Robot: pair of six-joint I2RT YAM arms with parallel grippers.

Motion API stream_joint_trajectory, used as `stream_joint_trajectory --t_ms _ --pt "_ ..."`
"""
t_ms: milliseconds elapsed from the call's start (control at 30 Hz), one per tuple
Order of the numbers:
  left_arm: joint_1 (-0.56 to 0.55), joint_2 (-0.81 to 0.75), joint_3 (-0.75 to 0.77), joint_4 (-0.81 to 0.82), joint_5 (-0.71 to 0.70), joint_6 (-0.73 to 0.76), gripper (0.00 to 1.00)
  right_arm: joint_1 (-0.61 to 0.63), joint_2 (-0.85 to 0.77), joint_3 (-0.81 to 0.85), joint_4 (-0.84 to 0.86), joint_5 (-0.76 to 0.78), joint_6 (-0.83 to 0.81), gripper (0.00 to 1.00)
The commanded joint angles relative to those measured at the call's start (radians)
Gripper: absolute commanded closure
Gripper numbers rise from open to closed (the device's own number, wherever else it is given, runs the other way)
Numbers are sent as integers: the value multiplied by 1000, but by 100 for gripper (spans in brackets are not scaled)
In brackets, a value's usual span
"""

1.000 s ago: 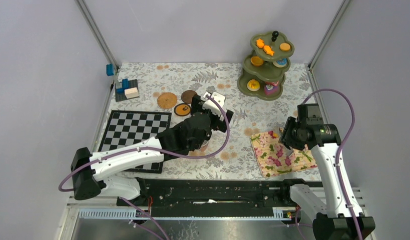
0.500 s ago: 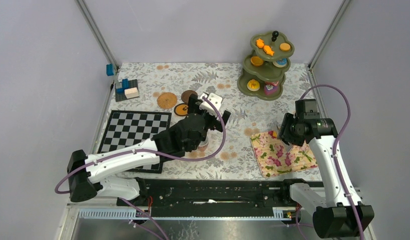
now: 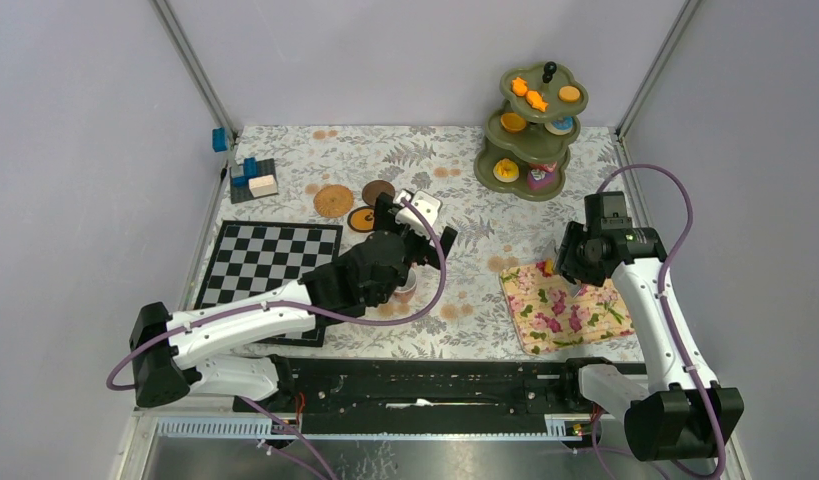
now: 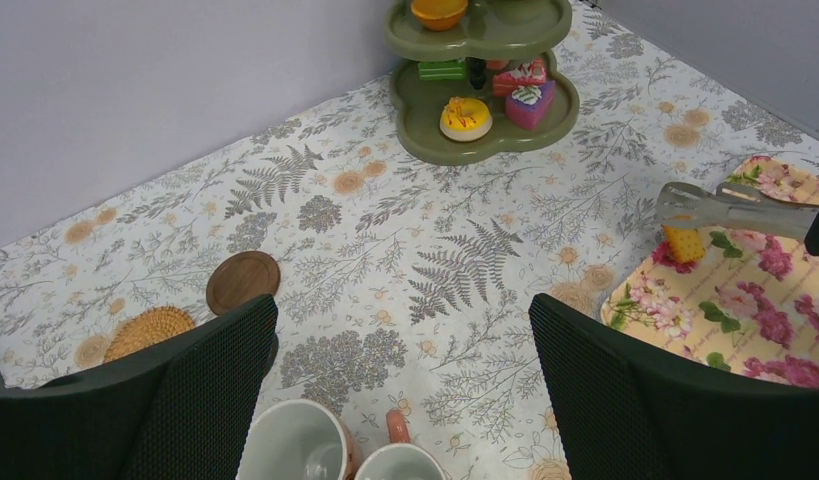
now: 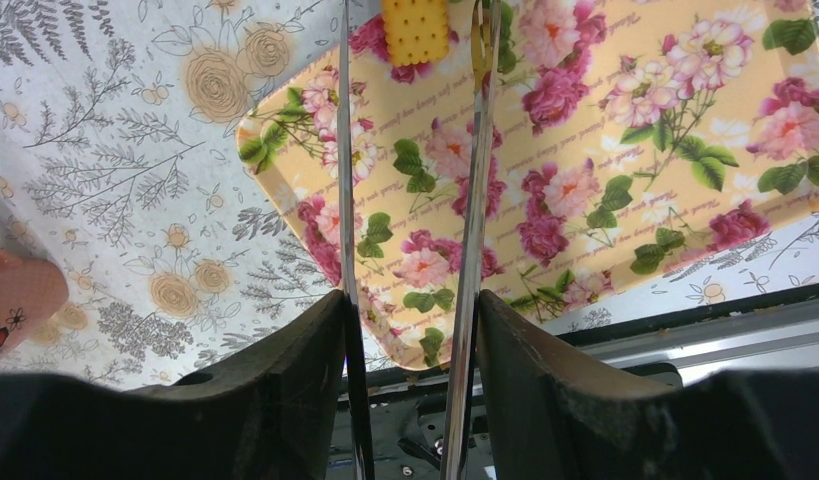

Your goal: Serve the afternoon tea

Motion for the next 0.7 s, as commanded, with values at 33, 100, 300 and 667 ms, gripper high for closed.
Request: stream_joint_trajectory --t_ms 33,100,300,667 --pt "5 -18 -13 45 20 -9 1 -3 -12 -12 10 28 3 44" --pt "6 -20 -12 44 27 -12 1 -4 -10 -14 24 21 -2 44" --pt "6 -28 -17 41 26 -12 1 -3 20 -21 46 6 1 44" --pt "6 -33 -26 44 30 -16 1 -3 44 -23 59 7 8 47"
